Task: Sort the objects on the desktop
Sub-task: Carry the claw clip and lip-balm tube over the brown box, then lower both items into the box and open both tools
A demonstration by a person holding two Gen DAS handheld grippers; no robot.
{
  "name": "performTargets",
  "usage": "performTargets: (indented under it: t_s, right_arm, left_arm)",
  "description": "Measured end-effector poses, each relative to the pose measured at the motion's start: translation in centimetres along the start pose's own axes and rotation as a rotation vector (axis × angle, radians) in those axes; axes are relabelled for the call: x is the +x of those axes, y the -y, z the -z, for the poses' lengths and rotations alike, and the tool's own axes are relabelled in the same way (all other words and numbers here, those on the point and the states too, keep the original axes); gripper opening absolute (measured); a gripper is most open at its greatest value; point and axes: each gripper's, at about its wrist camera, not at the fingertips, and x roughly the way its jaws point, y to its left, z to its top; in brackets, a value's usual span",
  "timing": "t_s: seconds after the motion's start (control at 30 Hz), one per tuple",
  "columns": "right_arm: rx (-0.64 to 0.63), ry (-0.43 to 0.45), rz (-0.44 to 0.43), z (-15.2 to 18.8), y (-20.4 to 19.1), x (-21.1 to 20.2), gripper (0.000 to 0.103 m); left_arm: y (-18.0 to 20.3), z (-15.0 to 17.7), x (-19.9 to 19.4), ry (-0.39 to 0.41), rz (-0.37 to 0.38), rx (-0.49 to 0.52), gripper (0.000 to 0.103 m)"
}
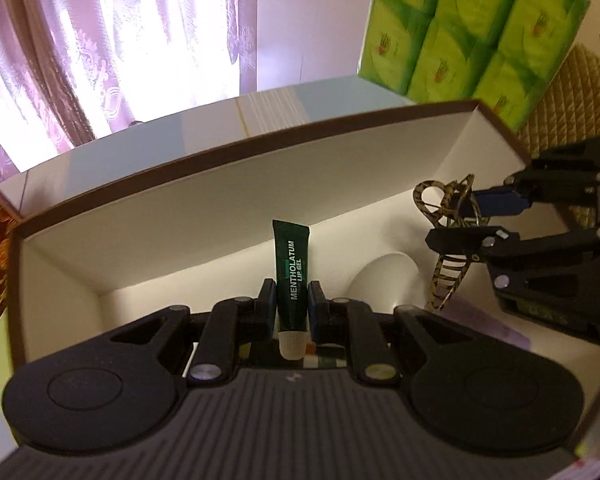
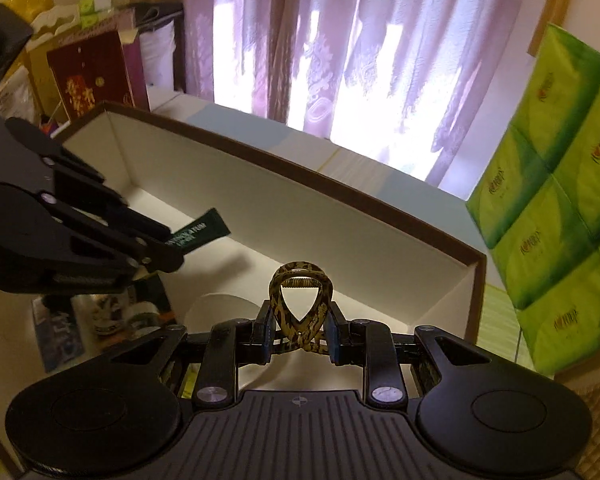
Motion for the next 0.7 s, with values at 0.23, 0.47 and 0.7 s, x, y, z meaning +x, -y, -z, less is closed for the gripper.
performTargets:
  t_s: [0.23,0.47,0.7]
  right_arm:
    - [-0.106,-0.042,0.032,0.2,-0.2,1.4,0.022]
    - [-0.2,-0.051,0.078,1.0,-0.2,2.3,0.025]
    - [-0.186,0.039,0.04,1.9,-0.3,0.1,0.063]
  left_arm:
    - [-0.3,-0.1,1.5,-0.009,-0.019,-0.013,0.013]
    - [-0.5,0.2,1.1,-0.002,-0.02,-0.006,0.013]
    - [-1.4,0.9,-1.2,0.022,-0.021,-0.043,0.019]
